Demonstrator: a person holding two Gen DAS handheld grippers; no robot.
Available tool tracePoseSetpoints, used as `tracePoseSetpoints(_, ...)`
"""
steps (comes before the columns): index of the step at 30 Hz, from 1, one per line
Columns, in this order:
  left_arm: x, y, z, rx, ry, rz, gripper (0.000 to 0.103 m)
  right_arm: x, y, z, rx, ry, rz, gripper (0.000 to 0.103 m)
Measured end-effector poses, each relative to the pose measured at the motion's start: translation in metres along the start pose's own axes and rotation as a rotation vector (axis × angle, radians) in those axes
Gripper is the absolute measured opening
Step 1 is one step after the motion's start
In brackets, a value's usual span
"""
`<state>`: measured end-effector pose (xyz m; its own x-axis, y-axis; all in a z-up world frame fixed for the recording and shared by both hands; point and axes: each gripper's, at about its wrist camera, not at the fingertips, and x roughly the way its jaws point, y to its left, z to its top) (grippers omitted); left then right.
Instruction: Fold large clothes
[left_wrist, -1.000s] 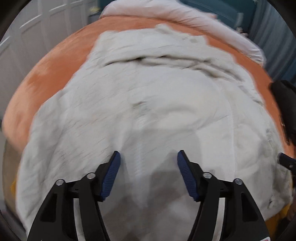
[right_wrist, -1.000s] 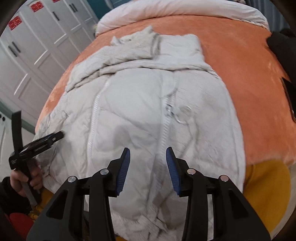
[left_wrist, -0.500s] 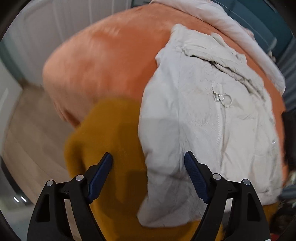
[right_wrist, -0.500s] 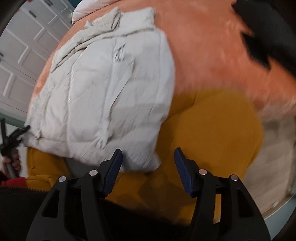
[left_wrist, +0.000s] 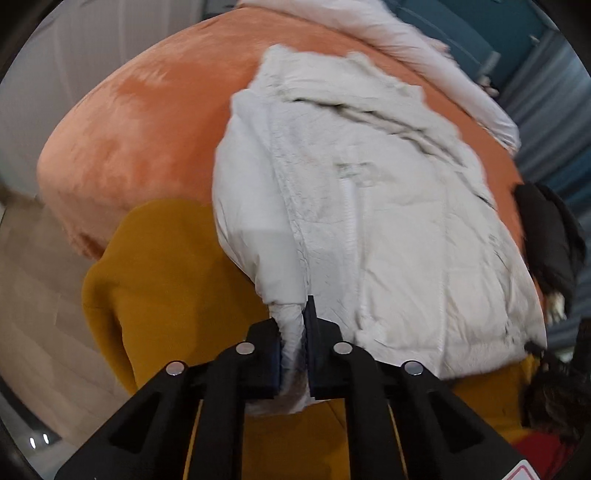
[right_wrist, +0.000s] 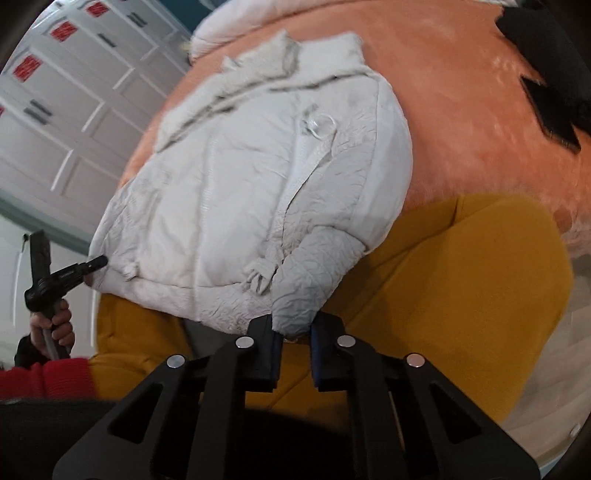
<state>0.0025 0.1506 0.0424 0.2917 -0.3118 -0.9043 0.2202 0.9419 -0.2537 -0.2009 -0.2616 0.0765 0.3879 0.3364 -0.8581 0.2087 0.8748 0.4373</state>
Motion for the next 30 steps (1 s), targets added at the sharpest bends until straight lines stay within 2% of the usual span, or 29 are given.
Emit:
tracePoseSetpoints(2, -0.019, -0.011, -0.003, 0.066, 0.004, -0.004, 0.004, -0.018, 0.008, -0.002, -0.051, 0.012, -0.009, 0.010)
tracePoseSetpoints(4, -0.047, -0.018, -0.008, 0.067, 0.012, -0.043, 0.004, -0.031, 0.014, -0.007, -0.085, 0.029, -0.014, 0.009)
tracePoseSetpoints(5, -0.060, -0.020, -0.008, 0.056, -0.005, -0.063, 0.003, -0.044, 0.015, -0.007, -0.085, 0.025, 0.006, 0.009)
tracePoseSetpoints(7, -0.097, -0.027, -0.003, 0.036, -0.100, -0.122, 0.004, -0.066, 0.018, -0.003, -0.069, -0.012, 0.069, 0.009)
tracePoseSetpoints(8, -0.118, -0.035, 0.004, 0.029, -0.178, -0.149, 0.004, -0.080, 0.024, 0.005, -0.083, -0.059, 0.079, 0.009)
tracePoseSetpoints(11, -0.145, -0.045, 0.035, 0.030, -0.343, -0.160, 0.004, -0.113, 0.035, 0.047, -0.131, -0.241, 0.065, 0.009)
tracePoseSetpoints(13, -0.149, -0.046, 0.057, 0.024, -0.412, -0.154, 0.005, -0.127, 0.031, 0.081, -0.127, -0.362, 0.079, 0.009)
tracePoseSetpoints(15, -0.140, -0.041, 0.090, -0.020, -0.481, -0.112, 0.006, -0.129, 0.018, 0.118, -0.100, -0.468, 0.084, 0.009)
tracePoseSetpoints(17, -0.126, -0.036, 0.119, -0.074, -0.508, -0.116, 0.009, -0.117, 0.008, 0.156, -0.080, -0.546, 0.079, 0.009)
tracePoseSetpoints(19, -0.102, -0.032, 0.150, -0.093, -0.539, -0.101, 0.013, -0.101, 0.002, 0.186, -0.061, -0.585, 0.078, 0.009)
tracePoseSetpoints(23, -0.047, -0.036, 0.196, -0.069, -0.570, 0.043, 0.016, -0.047, 0.007, 0.249, -0.025, -0.619, 0.023, 0.010)
tracePoseSetpoints(27, 0.024, -0.034, 0.239, -0.033, -0.524, 0.186, 0.017, 0.009, -0.008, 0.305, 0.115, -0.612, 0.025, 0.018)
tracePoseSetpoints(30, 0.060, -0.012, 0.263, -0.077, -0.437, 0.187, 0.017, 0.034, -0.024, 0.325, 0.198, -0.627, 0.013, 0.022)
